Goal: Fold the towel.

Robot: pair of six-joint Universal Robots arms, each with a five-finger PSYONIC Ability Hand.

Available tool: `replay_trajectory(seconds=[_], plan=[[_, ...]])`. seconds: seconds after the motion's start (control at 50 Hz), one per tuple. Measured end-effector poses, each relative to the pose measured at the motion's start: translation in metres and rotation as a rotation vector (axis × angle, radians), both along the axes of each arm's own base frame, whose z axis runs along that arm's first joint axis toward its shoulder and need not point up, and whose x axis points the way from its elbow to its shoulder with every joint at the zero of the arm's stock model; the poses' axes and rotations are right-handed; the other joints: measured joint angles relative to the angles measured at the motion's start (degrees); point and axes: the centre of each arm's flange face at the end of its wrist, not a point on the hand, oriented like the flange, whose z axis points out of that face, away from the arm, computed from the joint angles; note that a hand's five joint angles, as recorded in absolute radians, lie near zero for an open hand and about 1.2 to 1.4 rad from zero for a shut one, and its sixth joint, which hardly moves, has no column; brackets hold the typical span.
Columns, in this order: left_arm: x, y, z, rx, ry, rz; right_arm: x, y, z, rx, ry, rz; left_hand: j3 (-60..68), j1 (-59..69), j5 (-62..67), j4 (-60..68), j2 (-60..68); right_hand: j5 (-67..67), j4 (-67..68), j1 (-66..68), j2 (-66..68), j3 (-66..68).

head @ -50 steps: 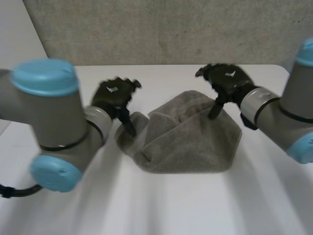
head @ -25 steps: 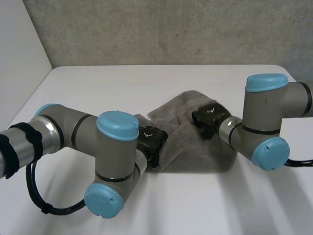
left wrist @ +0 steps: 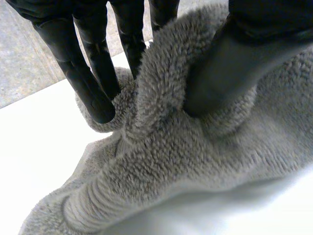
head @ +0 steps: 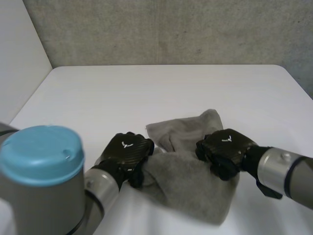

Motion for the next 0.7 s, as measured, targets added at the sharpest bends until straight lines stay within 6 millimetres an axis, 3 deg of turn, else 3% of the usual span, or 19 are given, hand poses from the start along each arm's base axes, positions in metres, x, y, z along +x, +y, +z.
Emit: replay_trajectory(seconds=[0.08,0.16,0.28,0.38,0.56,0.7], plan=[[0.010,0.008,0.003,-0.014,-0.021,-0.006,-0.004,0.013,0.010,0.009,0.007,0.025,-35.8,-36.5,-37.4,-37.3,-36.0,-37.8,-36.2,-35.8,-36.6,-35.8],[0.015,0.009,0.004,-0.056,-0.075,-0.025,-0.003,0.010,0.024,-0.025,0.006,0.035,-55.3,-54.8,-57.7,-54.9,-55.0,-54.9,-52.6,-51.4,-51.8,-52.3],[0.021,-0.004,0.009,-0.134,-0.149,-0.020,0.006,-0.012,0.044,-0.090,-0.021,0.031,-56.4,-55.5,-59.5,-55.4,-56.3,-56.4,-54.1,-51.9,-52.2,-53.0],[0.029,-0.023,0.012,-0.166,-0.161,0.032,0.017,-0.037,0.040,-0.091,-0.035,0.031,-56.4,-55.6,-59.5,-55.4,-56.3,-56.4,-54.1,-51.9,-52.2,-53.0],[0.043,-0.058,0.002,-0.186,-0.144,0.145,0.066,-0.073,0.008,-0.135,-0.030,0.138,-56.4,-55.6,-59.5,-55.4,-56.3,-55.0,-54.0,-51.9,-52.2,-53.0],[0.038,-0.069,-0.017,-0.183,-0.144,0.142,0.101,-0.073,-0.021,-0.191,0.006,0.259,-56.4,-55.6,-59.4,-55.4,-56.3,-54.4,-54.0,-51.9,-52.2,-53.0]])
